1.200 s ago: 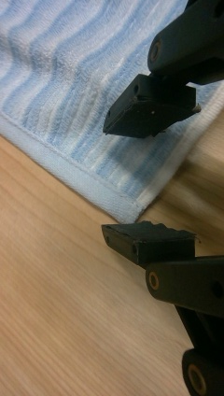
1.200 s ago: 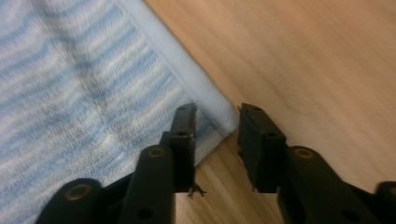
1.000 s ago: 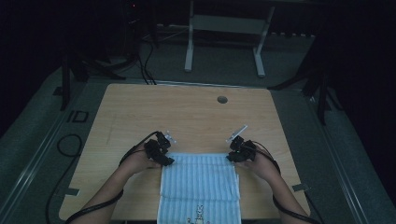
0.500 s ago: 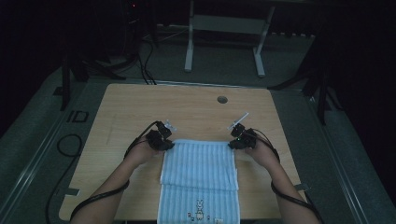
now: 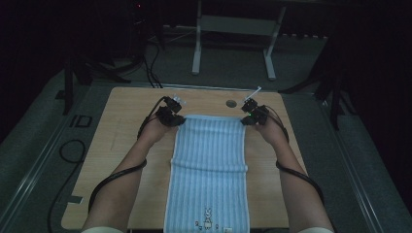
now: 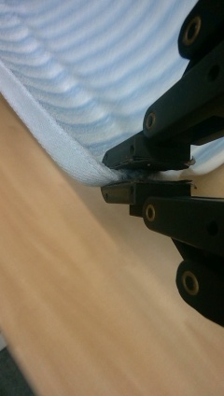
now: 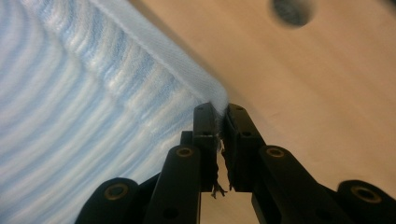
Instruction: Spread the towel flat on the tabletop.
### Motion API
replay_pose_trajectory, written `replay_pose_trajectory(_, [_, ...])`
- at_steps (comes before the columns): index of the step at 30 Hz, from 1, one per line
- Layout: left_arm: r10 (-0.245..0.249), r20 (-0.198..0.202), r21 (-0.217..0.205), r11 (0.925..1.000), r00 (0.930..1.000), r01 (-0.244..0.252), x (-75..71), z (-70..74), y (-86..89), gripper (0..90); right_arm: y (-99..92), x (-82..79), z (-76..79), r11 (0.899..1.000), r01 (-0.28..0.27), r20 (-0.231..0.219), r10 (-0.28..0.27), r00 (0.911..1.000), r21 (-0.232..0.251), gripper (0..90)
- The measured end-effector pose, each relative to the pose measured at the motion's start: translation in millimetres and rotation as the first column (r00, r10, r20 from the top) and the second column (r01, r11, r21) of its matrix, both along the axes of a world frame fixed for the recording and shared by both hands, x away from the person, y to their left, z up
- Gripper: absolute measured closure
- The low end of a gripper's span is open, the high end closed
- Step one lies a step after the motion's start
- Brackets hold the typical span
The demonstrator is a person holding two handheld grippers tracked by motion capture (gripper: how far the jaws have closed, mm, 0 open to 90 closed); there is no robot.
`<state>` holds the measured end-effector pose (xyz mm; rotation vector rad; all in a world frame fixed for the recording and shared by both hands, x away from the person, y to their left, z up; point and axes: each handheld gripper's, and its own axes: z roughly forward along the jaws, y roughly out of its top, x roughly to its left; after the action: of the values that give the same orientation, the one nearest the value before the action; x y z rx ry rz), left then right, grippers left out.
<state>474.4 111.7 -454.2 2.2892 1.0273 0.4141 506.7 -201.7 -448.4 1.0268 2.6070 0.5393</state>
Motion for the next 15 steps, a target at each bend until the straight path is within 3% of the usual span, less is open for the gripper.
replay_pose_trajectory(2, [0.009,0.013,0.009,0.9999,0.9999,-0.009,5.4,11.1,-1.9,84.2,0.2,6.6,16.1,1.000,0.012,0.037,-0.012,0.9992,-0.006,83.6])
replay_pose_trajectory(5, [0.027,0.038,0.005,0.9996,0.9989,-0.027,11.5,23.8,-1.7,84.1,-0.8,15.5,36.8,1.000,0.014,0.056,-0.014,0.9983,0.010,83.5])
replay_pose_trajectory(7, [0.036,0.068,-0.010,0.9993,0.9970,-0.035,12.9,28.5,0.1,84.0,0.8,17.8,46.3,1.000,0.010,0.073,-0.012,0.9972,0.026,83.4])
replay_pose_trajectory(8, [0.041,0.071,-0.042,0.9984,0.9966,-0.038,12.8,27.7,1.8,83.9,2.2,17.4,47.9,1.000,0.007,0.088,-0.009,0.9961,0.019,83.4])
replay_pose_trajectory(10, [0.056,0.046,-0.051,0.9972,0.9974,-0.054,11.6,19.8,3.7,83.9,2.4,15.5,42.9,0.997,0.005,0.077,-0.010,0.9970,0.072,83.4])
replay_pose_trajectory(12, [0.043,0.018,-0.053,0.9977,0.9989,-0.042,9.2,5.8,6.0,83.9,3.5,10.2,28.7,0.997,-0.005,0.069,0.000,0.9976,0.073,83.4])
replay_pose_trajectory(13, [0.051,0.009,-0.046,0.9977,0.9987,-0.050,7.8,-1.9,7.1,83.9,2.6,9.1,19.6,0.996,-0.006,0.045,0.002,0.9990,0.092,83.4])
replay_pose_trajectory(15, [0.048,-0.030,-0.064,0.9967,0.9984,-0.050,6.3,-16.4,9.3,83.8,0.1,6.9,0.2,0.996,0.017,0.022,-0.019,0.9996,0.087,83.2])
